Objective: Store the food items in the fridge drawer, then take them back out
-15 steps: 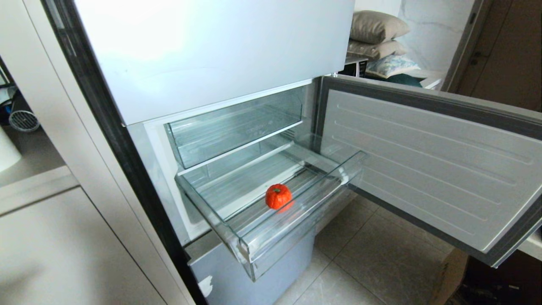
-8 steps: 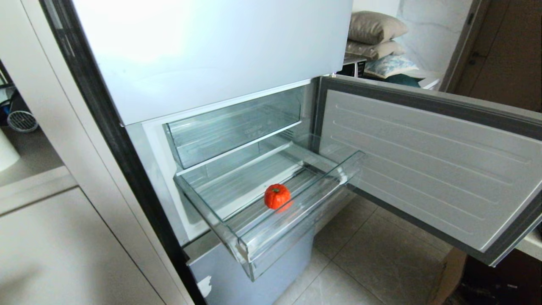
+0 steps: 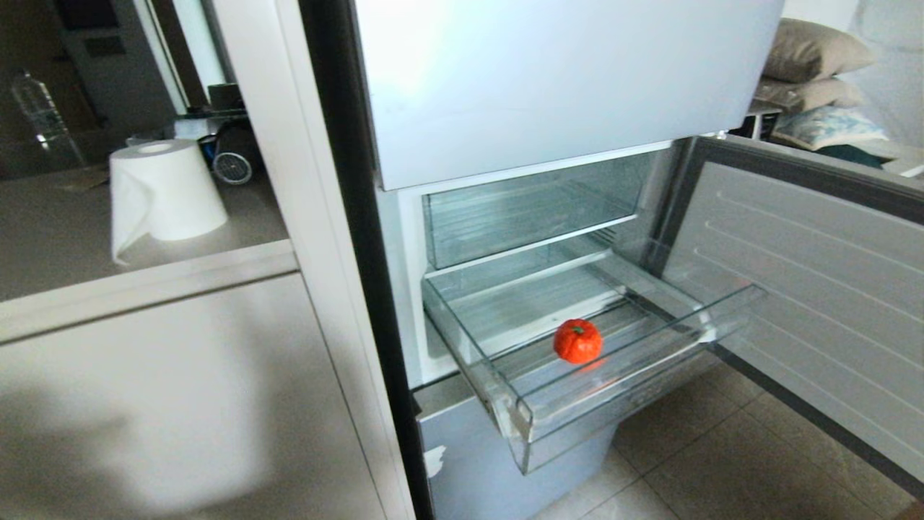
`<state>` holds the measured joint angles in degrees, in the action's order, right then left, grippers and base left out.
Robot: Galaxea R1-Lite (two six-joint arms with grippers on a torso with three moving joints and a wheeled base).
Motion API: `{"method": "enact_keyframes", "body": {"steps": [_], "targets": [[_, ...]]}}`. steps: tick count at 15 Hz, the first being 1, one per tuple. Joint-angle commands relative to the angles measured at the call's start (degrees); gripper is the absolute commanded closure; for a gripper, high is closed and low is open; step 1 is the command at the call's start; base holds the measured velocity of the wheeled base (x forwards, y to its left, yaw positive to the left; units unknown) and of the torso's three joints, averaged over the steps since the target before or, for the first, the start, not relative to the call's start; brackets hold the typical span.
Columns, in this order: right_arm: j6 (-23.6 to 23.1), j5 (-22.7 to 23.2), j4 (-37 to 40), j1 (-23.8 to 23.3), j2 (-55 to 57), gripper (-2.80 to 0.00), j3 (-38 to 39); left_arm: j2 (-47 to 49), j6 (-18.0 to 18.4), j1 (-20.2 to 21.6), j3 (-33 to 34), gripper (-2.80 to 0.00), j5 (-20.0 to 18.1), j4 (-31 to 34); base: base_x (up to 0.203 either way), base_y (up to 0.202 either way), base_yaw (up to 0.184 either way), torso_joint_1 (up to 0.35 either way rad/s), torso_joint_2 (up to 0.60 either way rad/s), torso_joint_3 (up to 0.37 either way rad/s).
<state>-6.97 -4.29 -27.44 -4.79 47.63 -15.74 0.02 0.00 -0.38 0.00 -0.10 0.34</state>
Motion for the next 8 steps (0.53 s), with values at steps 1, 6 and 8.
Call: {"method": "enact_keyframes", "body": {"steps": [1,6,8], "targets": [[0.03,0.07,-0.16,-0.04,-0.08,0.0,0.01,-0.02,0.0,0.03,0.0,0.0,0.01,0.01,0.003,-0.008,0.173,0.004,0.01,0.004],[0.07,0.43,-2.27,-0.13,1.02,0.0,0.64,-0.02,0.0,0.03,0.0,0.0,0.01,0.01,0.0,-0.007,0.162,0.001,0.0,0.002],[-1.46,1.31,0.97,-0.28,1.88,0.0,-3.17,-0.02,0.0,0.03,0.0,0.0,0.01,0.01,0.001,0.0,0.04,0.002,0.0,0.0]]}}
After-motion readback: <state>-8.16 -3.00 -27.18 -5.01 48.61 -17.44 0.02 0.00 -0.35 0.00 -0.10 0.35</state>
